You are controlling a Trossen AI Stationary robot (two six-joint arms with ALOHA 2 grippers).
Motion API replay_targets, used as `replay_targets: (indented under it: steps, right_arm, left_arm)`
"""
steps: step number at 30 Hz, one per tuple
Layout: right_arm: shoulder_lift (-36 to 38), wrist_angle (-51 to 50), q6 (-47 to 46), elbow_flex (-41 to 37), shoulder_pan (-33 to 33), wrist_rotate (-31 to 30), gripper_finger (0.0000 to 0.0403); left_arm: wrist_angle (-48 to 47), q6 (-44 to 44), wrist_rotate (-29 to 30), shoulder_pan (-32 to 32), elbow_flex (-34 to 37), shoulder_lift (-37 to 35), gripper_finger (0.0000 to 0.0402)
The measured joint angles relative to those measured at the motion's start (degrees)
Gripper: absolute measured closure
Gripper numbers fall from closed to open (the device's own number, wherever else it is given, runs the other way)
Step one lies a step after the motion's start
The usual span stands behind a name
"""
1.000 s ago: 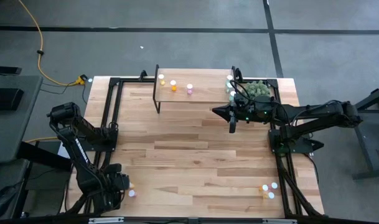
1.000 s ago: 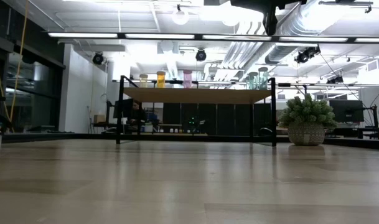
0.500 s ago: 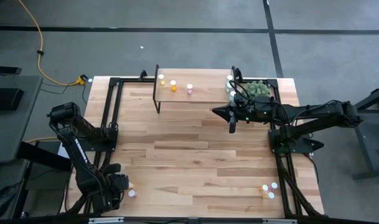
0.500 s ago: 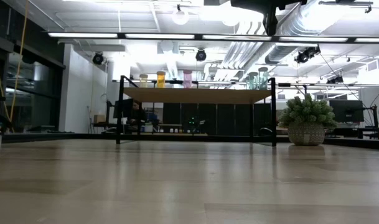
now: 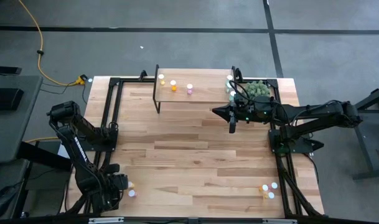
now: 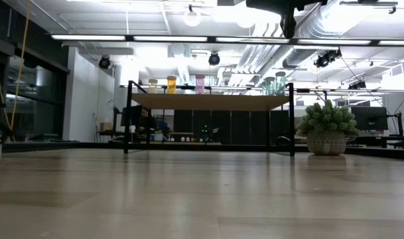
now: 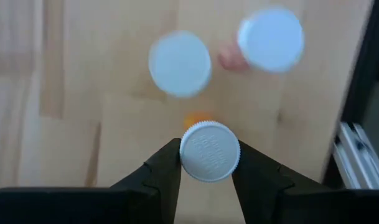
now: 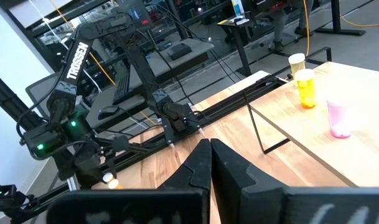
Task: Pick and place medicine bottles onto shelf by color
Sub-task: Put the left orange pill bottle aligned with the other orange pill bottle on the shelf
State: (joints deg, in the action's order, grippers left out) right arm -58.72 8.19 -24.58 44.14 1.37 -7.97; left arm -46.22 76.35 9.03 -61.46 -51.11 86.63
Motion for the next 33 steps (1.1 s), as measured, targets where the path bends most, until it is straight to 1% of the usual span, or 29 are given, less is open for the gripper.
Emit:
replay_targets:
  steps: [4, 8, 11, 14, 18, 22, 26, 29, 33]
  right_arm:
    - [0.0, 0.0, 0.0, 0.0, -0.02, -0.02, 0.0402]
    - [-0.01, -0.01, 0.0, 0.0, -0.01, -0.01, 0.0402]
    - [-0.02, -0.05, 0.04, 0.0, -0.01, -0.02, 0.0402]
    - [-0.02, -0.3, 0.02, 0.0, -0.01, -0.01, 0.0402]
    - [-0.02, -0.33, 0.02, 0.0, 0.0, 0.0, 0.0402]
    - [-0.02, -0.37, 0.02, 0.0, 0.0, 0.0, 0.0402]
    - [-0.02, -0.38, 0.0, 0.0, 0.0, -0.01, 0.0402]
    - [-0.02, -0.39, 0.0, 0.0, 0.0, -0.01, 0.0402]
    - [-0.02, -0.54, -0.96, 0.0, 0.0, 0.0, 0.0402]
  left_arm:
    - [-2.83, 0.68, -2.67, -0.93, 0.0, -4.93, 0.028]
    - [-5.74, 1.49, -5.23, -0.7, -0.02, -13.41, 0.0281]
    - [-7.13, 1.55, -6.34, 1.08, -0.04, -21.01, 0.0281]
    - [-7.15, 1.52, -6.21, 4.69, -0.04, -28.21, 0.0281]
    - [-7.14, 0.51, -6.0, 11.93, -0.04, -34.52, 0.0281]
    - [-7.22, -4.77, -6.84, 21.28, -0.65, -36.43, 0.029]
    - [-7.22, -14.17, -10.45, 32.1, -4.24, -35.31, 0.0302]
    - [-8.33, -22.97, -11.19, 40.26, -8.77, -33.28, 0.0304]
    - [-10.11, -35.66, -11.34, 50.01, -16.59, -29.61, 0.0297]
